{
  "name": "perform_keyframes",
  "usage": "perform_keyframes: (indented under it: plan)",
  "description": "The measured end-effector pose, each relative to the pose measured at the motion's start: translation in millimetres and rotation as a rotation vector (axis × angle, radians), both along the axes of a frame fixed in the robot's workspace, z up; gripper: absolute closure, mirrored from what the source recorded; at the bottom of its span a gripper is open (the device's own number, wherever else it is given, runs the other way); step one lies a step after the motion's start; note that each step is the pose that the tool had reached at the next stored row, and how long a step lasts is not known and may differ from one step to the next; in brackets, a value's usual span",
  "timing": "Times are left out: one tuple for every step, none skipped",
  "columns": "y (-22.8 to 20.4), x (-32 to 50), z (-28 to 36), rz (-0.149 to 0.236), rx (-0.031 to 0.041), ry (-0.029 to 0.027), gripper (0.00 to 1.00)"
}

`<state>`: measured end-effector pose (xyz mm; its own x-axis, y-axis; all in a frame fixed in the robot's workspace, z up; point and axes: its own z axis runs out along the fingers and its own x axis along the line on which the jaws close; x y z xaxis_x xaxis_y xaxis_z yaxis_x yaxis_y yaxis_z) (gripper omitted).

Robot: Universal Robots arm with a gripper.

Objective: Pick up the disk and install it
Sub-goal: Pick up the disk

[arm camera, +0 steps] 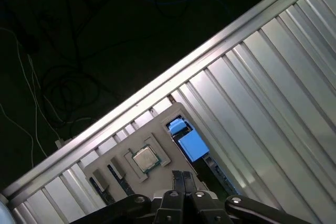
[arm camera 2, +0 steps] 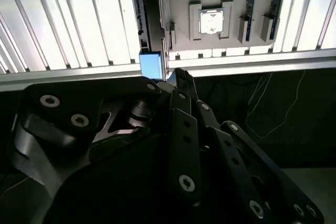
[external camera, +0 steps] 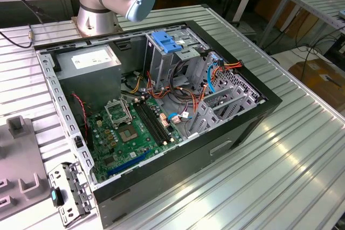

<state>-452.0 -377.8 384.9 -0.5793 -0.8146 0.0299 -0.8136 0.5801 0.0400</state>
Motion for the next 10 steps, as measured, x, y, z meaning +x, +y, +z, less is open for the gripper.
perform_keyframes:
  plan:
    - [0.0,0.0,0.0,0.033,0.0,0.0001,0.89]
    - [0.0,0.0,0.0,0.062,0.0,0.0,0.89]
    - [0.0,0.0,0.0,0.074,0.0,0.0001,0.89]
    - [0.0,0.0,0.0,0.075,0.0,0.0001,0.89]
    - [0.0,0.0,0.1,0.075,0.0,0.0001,0.89]
    - [0.0,0.0,0.0,0.076,0.0,0.0001,0.89]
    - [0.0,0.0,0.0,0.076,0.0,0.0,0.89]
    - [0.0,0.0,0.0,0.076,0.0,0.0,0.89]
    - [0.0,0.0,0.0,0.076,0.0,0.0,0.89]
    - [0.0,0.0,0.0,0.076,0.0,0.0,0.89]
